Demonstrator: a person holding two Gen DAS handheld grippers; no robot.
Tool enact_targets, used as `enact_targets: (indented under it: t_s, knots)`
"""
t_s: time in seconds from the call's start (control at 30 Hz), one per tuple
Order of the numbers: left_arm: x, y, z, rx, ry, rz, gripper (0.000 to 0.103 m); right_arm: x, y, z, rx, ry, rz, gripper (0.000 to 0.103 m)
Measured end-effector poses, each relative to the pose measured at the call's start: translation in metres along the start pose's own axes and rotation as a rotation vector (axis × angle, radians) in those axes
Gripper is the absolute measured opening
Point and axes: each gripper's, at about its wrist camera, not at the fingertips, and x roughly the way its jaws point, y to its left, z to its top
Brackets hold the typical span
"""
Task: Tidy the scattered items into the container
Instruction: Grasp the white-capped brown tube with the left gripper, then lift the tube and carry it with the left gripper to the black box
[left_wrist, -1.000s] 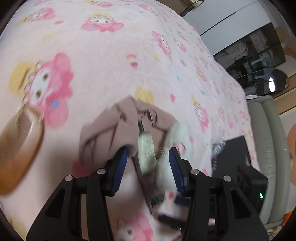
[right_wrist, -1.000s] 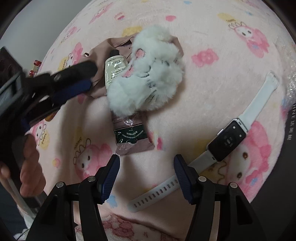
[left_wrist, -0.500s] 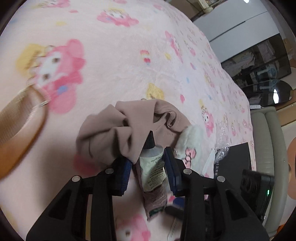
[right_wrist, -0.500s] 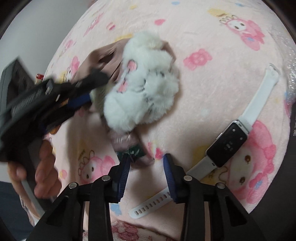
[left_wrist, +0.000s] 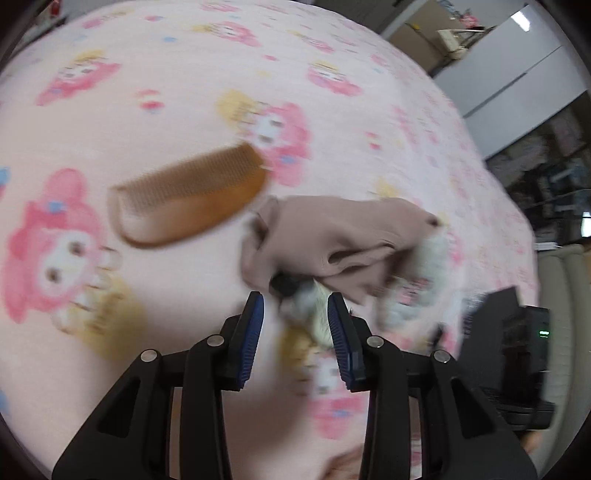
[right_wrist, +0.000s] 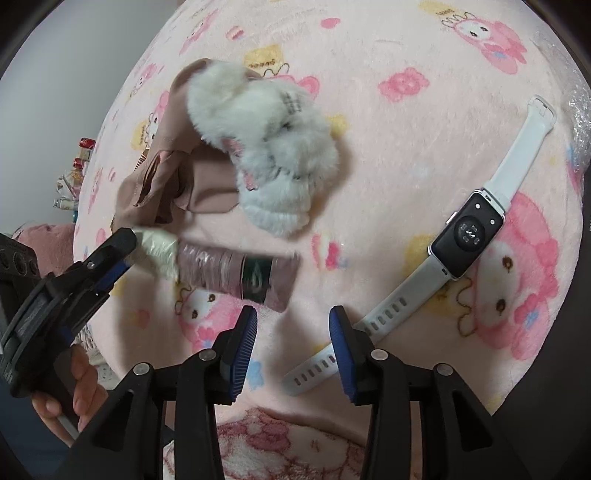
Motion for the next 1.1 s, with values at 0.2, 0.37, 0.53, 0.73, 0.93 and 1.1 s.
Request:
enact_targets:
  t_s: [0.2, 0.37, 0.53, 0.73, 0.93, 1.1]
  knots:
    - [0.001, 0.019, 0.008, 0.008, -0.012, -0.057, 0.037, 0.007, 0.014, -0.003, -0.034, -0.004, -0.013, 0.043]
    - [0.022, 0.011, 0.017, 0.058, 0.013, -0.094, 0.037, 0.043, -0.007, -0.013, -0.005, 0.040, 0.021, 0.046]
    - [0.026, 0.001, 0.011, 0.111, 0.020, -0.092, 0.036, 0.055, -0.001, -0.009, -0.001, 0.060, 0.046, 0.046]
    - [0.022, -0.006, -0.015, 0.107, 0.144, -0.204, 0.031, 0.050, 0.017, -0.009, -0.005, -0.014, 0.080, 0.048]
    - [0.015, 0.000, -0.007, 0.117, 0.054, -0.106, 0.038, 0.028, 0.030, -0.015, -0.051, -0.089, -0.025, 0.049]
    - [0.026, 0.001, 0.010, 0.122, 0.051, -0.158, 0.040, 0.020, -0.008, -0.023, -0.023, 0.031, 0.005, 0.049]
